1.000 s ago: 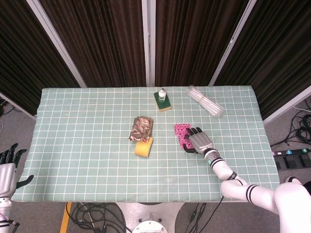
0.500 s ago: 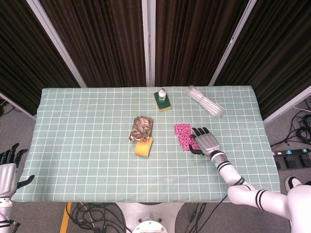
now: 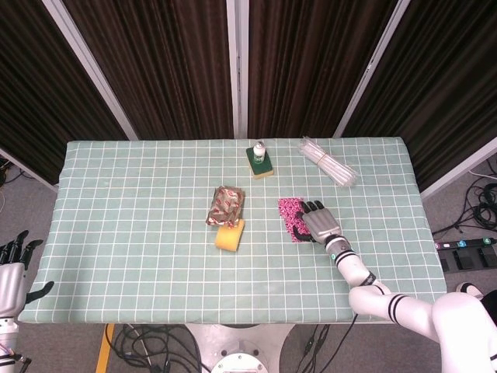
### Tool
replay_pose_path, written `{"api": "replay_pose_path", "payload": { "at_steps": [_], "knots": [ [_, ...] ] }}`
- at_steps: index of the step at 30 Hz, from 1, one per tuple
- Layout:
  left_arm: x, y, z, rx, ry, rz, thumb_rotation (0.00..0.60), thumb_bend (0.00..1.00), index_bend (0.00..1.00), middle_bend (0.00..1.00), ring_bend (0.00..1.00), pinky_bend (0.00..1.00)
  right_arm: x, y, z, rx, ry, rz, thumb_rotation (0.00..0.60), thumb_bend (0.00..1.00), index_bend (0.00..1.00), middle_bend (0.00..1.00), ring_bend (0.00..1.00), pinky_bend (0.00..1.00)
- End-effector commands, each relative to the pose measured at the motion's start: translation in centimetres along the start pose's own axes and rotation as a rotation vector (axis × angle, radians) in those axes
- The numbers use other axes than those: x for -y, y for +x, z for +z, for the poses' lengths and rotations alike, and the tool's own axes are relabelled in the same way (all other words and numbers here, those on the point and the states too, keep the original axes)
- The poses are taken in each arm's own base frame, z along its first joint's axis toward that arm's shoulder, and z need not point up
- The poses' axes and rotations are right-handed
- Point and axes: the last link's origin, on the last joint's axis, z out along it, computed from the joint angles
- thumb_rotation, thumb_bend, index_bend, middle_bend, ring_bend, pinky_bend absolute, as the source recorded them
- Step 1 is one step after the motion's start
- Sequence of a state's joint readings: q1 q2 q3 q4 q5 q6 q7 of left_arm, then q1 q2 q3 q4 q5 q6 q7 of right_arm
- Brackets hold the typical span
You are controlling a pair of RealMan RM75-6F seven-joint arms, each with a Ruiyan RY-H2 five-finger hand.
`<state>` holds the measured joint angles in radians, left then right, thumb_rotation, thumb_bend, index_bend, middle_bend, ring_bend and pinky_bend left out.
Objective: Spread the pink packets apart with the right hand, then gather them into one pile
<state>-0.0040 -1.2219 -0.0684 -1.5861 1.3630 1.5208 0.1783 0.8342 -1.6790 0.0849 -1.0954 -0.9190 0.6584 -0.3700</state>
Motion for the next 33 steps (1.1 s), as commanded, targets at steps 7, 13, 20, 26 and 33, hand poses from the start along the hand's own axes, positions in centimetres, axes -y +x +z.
{"api": "replay_pose_path", "payload": {
  "at_steps": [7, 13, 20, 26, 33],
  "knots": [
    [-0.1, -0.1, 0.1, 0.0, -0.008, -0.002, 0.6, 0.12, 0.27, 0.18, 0.15, 0.17, -0.5, -0.3, -1.7, -0.006, 0.007, -0.015, 0.03, 0.48, 0.23, 0.0, 0.0, 0.0],
    [0.0, -0.1, 0.0, 0.001, -0.006, -0.002, 0.6, 0.12, 0.27, 0.18, 0.15, 0.17, -0.9, -0.3, -2.9, -0.015, 0.013, -0.009, 0.032, 0.48, 0.23, 0.0, 0.0, 0.0],
    [-0.1, 0.0, -0.1, -0.007, -0.01, -0.005, 0.6, 0.12, 0.27, 0.18, 0.15, 0.17, -0.8, -0.4, -2.4, -0.008, 0.008, 0.0, 0.029, 0.48, 0.23, 0.0, 0.0, 0.0],
    [0.0, 0.0, -0.4, -0.003, -0.003, -0.006, 0.6, 0.12, 0.27, 0.18, 0.15, 0.17, -0.6, -0.8, -1.9, 0.003, 0.007, 0.003, 0.032, 0.48, 0.23, 0.0, 0.0, 0.0],
    [-0.1, 0.0, -0.3, -0.003, -0.009, -0.005, 0.6, 0.12, 0.27, 0.18, 0.15, 0.17, -1.1, -1.2, -2.6, 0.007, 0.006, -0.004, 0.037, 0.48, 0.23, 0.0, 0.0, 0.0]
  ]
}}
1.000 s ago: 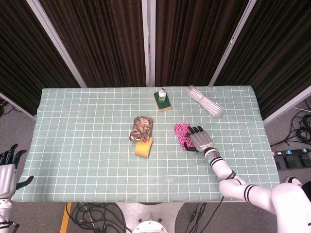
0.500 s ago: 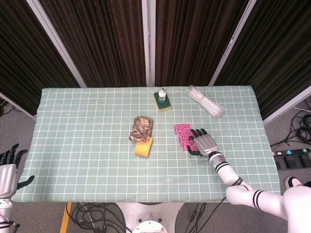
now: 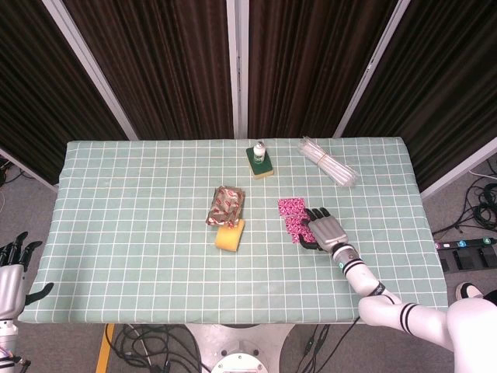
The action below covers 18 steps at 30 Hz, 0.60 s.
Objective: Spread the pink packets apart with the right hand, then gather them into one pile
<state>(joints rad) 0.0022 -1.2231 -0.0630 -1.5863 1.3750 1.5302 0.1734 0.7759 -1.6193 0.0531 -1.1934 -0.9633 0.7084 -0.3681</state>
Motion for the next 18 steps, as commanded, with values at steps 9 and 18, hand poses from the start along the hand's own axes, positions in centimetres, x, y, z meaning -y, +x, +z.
{"api": "replay_pose_path", "payload": {
  "at_steps": [9, 18],
  "knots": [
    [-0.2, 0.0, 0.1, 0.0, -0.005, 0.002, 0.6, 0.12, 0.27, 0.18, 0.15, 0.17, -0.5, -0.9, -1.6, 0.011, 0.011, -0.001, 0.034, 0.48, 0.23, 0.0, 0.0, 0.0],
    [-0.3, 0.0, 0.3, -0.001, -0.013, 0.002, 0.6, 0.12, 0.27, 0.18, 0.15, 0.17, -0.4, -1.4, -3.1, 0.009, 0.039, 0.009, 0.025, 0.48, 0.23, 0.0, 0.0, 0.0]
  ]
}}
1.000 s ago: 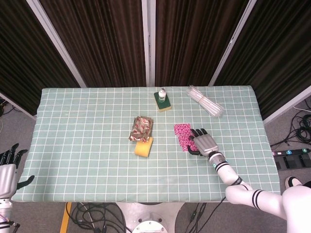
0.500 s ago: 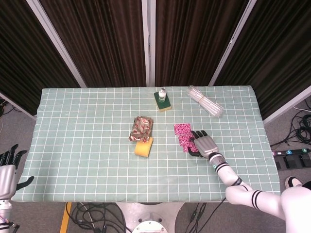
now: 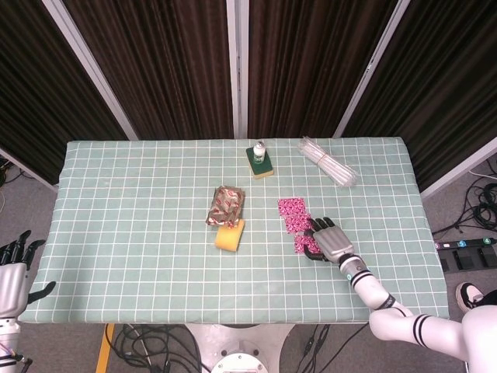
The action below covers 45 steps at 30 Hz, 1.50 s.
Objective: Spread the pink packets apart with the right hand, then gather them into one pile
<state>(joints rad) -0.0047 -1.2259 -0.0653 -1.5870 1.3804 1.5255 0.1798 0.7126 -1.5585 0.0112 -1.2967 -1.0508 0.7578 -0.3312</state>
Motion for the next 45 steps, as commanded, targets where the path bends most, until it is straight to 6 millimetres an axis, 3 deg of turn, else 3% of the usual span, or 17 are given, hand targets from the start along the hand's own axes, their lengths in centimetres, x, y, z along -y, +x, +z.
{"api": "replay_pose_path", "payload": {
  "at_steps": [1, 11, 17, 22, 27, 30, 36, 45],
  "knots": [
    [0.0, 0.0, 0.0, 0.0, -0.001, 0.0, 0.6, 0.12, 0.27, 0.18, 0.15, 0.17, -0.1, -0.1, -0.4, -0.002, 0.004, 0.001, 0.025, 0.48, 0.23, 0.0, 0.0, 0.0],
    [0.0, 0.0, 0.1, -0.001, -0.001, -0.001, 0.6, 0.12, 0.27, 0.18, 0.15, 0.17, -0.6, 1.6, -1.3, -0.067, -0.004, 0.044, 0.04, 0.48, 0.23, 0.0, 0.0, 0.0],
    [-0.1, 0.2, 0.1, -0.006, -0.006, -0.003, 0.6, 0.12, 0.27, 0.18, 0.15, 0.17, -1.1, 4.3, -1.0, -0.135, -0.016, 0.073, 0.213, 0.32, 0.23, 0.0, 0.0, 0.0],
    [-0.2, 0.2, -0.1, -0.006, -0.005, -0.004, 0.6, 0.12, 0.27, 0.18, 0.15, 0.17, -1.0, 6.7, 0.8, -0.173, -0.037, 0.079, 0.384, 0.19, 0.23, 0.02, 0.0, 0.0],
    [0.0, 0.3, -0.3, -0.009, 0.003, -0.006, 0.6, 0.12, 0.27, 0.18, 0.15, 0.17, -0.4, 7.7, 3.4, -0.166, -0.063, 0.025, 0.542, 0.18, 0.24, 0.02, 0.0, 0.0],
    [0.1, 0.2, -0.5, -0.004, 0.01, -0.005, 0.6, 0.12, 0.27, 0.18, 0.15, 0.17, 0.3, 7.9, 5.2, -0.146, -0.073, -0.005, 0.597, 0.18, 0.24, 0.02, 0.0, 0.0],
    [0.3, 0.1, -0.7, 0.0, 0.02, -0.004, 0.6, 0.12, 0.27, 0.18, 0.15, 0.17, 1.5, 8.1, 8.2, -0.107, -0.097, -0.025, 0.6, 0.18, 0.25, 0.03, 0.0, 0.0],
    [0.6, 0.1, -0.6, 0.003, 0.028, -0.002, 0.6, 0.12, 0.27, 0.18, 0.15, 0.17, 2.8, 7.9, 10.6, -0.084, -0.116, -0.049, 0.6, 0.18, 0.27, 0.03, 0.0, 0.0]
  ]
}}
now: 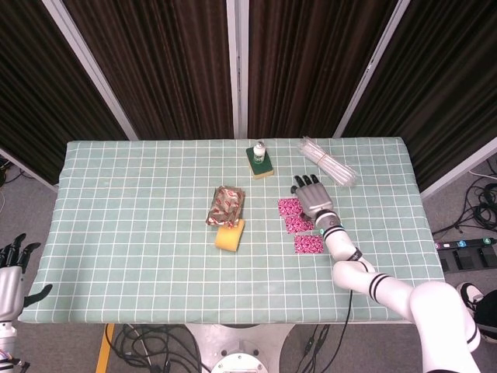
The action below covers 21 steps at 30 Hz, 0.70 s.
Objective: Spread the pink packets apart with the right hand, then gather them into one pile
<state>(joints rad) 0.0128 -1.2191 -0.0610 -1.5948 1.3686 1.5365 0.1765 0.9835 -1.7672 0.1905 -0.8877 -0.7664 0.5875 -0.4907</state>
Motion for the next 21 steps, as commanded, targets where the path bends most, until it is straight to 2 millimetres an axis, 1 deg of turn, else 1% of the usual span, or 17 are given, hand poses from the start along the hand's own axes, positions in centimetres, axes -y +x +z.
{"api": "replay_pose_path", "payload": {
  "at_steps": [1, 5, 11, 21],
  "knots": [
    [0.0, 0.0, 0.0, -0.001, 0.001, 0.0, 0.6, 0.12, 0.27, 0.18, 0.15, 0.17, 0.8, -0.3, 0.7, 0.011, -0.003, -0.003, 0.6, 0.17, 0.27, 0.04, 0.0, 0.0],
    [0.1, 0.0, -0.1, -0.001, 0.006, 0.001, 0.6, 0.12, 0.27, 0.18, 0.15, 0.17, 1.1, -0.6, 1.2, 0.02, -0.012, -0.002, 0.6, 0.13, 0.27, 0.04, 0.0, 0.0],
    [0.2, 0.0, -0.2, 0.0, 0.01, 0.002, 0.6, 0.12, 0.27, 0.18, 0.15, 0.17, 1.3, -1.0, 1.7, 0.026, -0.02, -0.001, 0.599, 0.12, 0.27, 0.04, 0.0, 0.0],
    [0.4, 0.1, -0.2, 0.005, 0.021, 0.008, 0.6, 0.12, 0.27, 0.18, 0.15, 0.17, 1.9, -1.5, 2.4, 0.024, -0.027, 0.012, 0.6, 0.12, 0.31, 0.05, 0.0, 0.0]
  ]
}}
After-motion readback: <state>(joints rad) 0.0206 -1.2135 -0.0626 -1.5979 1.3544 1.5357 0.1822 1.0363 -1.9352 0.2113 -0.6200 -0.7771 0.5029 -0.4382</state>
